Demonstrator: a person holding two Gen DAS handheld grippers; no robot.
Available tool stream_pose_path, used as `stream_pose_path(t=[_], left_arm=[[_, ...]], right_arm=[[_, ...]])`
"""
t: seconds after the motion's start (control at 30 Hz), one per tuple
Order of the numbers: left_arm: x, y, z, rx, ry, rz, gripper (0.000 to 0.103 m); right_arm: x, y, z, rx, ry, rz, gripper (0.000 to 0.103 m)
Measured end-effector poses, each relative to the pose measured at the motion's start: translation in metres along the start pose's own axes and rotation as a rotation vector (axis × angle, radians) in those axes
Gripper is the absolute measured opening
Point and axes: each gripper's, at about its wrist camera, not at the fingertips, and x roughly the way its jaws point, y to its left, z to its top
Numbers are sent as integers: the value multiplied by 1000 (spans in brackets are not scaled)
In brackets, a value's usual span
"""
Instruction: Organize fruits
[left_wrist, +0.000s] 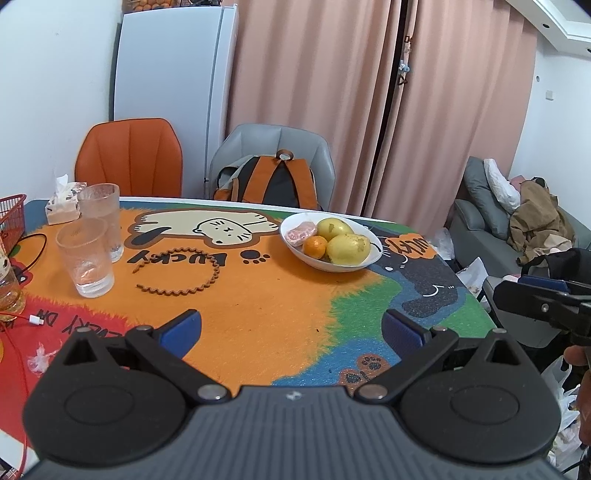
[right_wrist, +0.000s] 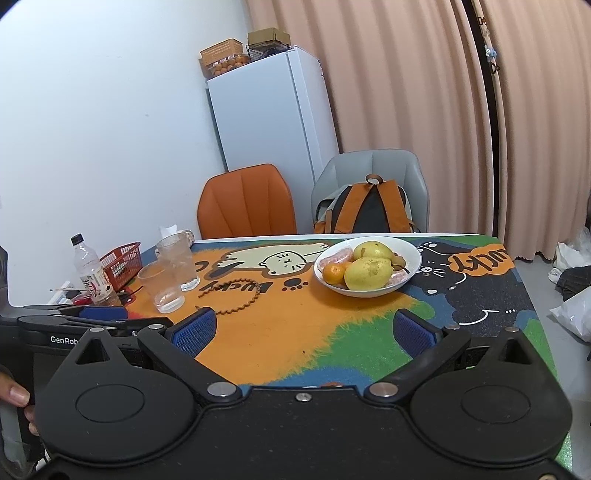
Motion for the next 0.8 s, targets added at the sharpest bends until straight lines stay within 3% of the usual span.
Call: stream_pose_path(t=[0.8], left_arm=[[-2, 2, 1, 0, -1, 2, 103]], right_arm=[[0, 0, 0, -2, 1, 1, 103]])
